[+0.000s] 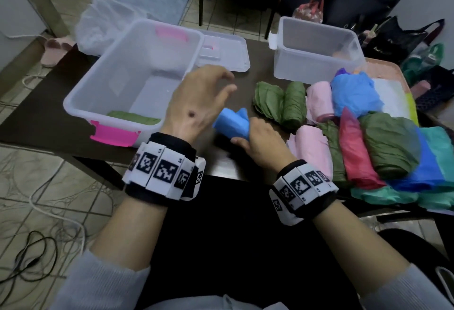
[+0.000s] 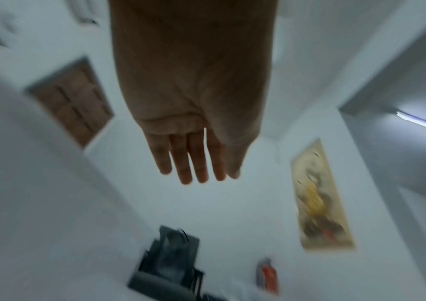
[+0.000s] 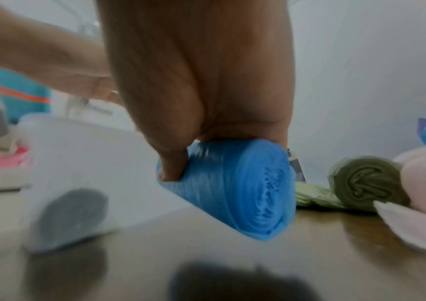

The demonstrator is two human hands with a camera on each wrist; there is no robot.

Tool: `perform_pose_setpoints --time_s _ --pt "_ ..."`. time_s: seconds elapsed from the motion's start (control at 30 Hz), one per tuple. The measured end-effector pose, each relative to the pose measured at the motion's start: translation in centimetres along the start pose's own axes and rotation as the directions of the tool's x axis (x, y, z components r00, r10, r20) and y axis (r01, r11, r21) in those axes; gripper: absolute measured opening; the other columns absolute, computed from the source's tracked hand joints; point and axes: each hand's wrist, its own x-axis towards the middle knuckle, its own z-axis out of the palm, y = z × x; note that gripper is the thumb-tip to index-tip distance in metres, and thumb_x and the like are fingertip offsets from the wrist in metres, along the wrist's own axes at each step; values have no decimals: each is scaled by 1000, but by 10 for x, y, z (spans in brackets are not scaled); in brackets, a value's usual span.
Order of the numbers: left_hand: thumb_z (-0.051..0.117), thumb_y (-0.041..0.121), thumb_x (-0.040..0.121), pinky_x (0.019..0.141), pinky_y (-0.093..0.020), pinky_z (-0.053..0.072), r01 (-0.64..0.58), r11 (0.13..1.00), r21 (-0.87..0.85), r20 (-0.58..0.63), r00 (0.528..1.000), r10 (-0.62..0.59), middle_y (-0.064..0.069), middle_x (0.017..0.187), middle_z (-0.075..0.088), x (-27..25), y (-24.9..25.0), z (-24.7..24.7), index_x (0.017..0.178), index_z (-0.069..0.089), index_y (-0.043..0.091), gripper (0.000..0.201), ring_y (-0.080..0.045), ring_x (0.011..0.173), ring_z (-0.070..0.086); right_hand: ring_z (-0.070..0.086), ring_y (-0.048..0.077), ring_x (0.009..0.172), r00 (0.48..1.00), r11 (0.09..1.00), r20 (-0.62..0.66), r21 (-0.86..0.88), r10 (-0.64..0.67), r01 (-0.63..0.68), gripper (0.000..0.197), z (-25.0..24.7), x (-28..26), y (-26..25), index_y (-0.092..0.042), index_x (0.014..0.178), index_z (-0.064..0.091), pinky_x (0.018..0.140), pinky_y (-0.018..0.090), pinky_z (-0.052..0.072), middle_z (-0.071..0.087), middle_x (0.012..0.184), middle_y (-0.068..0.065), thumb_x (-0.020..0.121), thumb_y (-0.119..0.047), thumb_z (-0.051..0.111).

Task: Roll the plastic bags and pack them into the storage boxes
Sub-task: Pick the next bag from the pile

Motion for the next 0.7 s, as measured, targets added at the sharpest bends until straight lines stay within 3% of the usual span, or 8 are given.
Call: perform_pose_setpoints --time_s 0.1,0.13,0.2,0.3,0.37,0.43,0.57,0.7 --pt "48 24 94 89 -6 30 97 995 11 -375 923 -86 0 117 64 -3 -9 -47 113 65 14 27 -12 111 55 50 34 107 995 966 -95 260 7 18 52 -17 14 -6 -1 118 44 89 42 42 51 116 18 91 -44 53" --pt "45 23 95 86 -4 29 149 989 9 -457 880 -129 -1 116 64 -6 -18 -61 113 65 13 28 -12 110 55 50 32 105 990 944 -138 327 5 41 50 -24 19 -11 -1 116 44 86 39 42 51 114 17 91 -43 54" --pt "42 24 95 87 -12 35 269 963 -17 -555 799 -232 -4 115 65 -14 -42 -84 113 66 12 32 -16 108 57 51 29 101 974 901 -228 421 -9 106 47 -39 28 -26 -1 115 44 77 32 38 52 110 15 91 -41 55" --pt "39 35 94 93 -32 40 546 838 -2 -567 690 -451 -13 122 62 -28 -85 -101 119 62 9 43 -28 114 55 52 23 95 948 818 -315 537 -32 206 42 -59 44 -57 -7 113 43 70 26 38 51 106 8 91 -41 54" --pt "41 41 93 94 -38 40 716 698 -35 -469 605 -644 -19 123 59 -38 -103 -103 121 59 3 50 -34 116 52 51 20 90 925 788 -371 544 -80 286 36 -68 54 -82 -11 107 42 63 20 36 50 102 5 91 -41 55" --pt "46 40 92 87 -37 43 775 614 -150 -321 549 -772 -21 116 61 -46 -110 -99 114 62 2 47 -34 105 56 49 18 90 899 775 -411 513 -154 368 38 -74 61 -109 -8 109 44 65 17 36 49 102 4 91 -39 56" --pt "49 35 93 86 -39 51 696 638 -330 -295 566 -770 -18 100 67 -57 -114 -92 106 69 7 37 -30 94 62 48 23 100 867 800 -396 389 -303 457 48 -75 74 -151 -4 119 46 81 32 40 49 108 7 90 -41 57" --pt "50 39 92 78 -34 47 617 655 -436 -331 567 -754 -6 84 61 -74 -115 -80 89 67 19 26 -24 82 58 48 28 109 927 923 -245 193 -283 333 52 -63 83 -173 -4 121 43 87 38 39 49 119 12 91 -45 53"
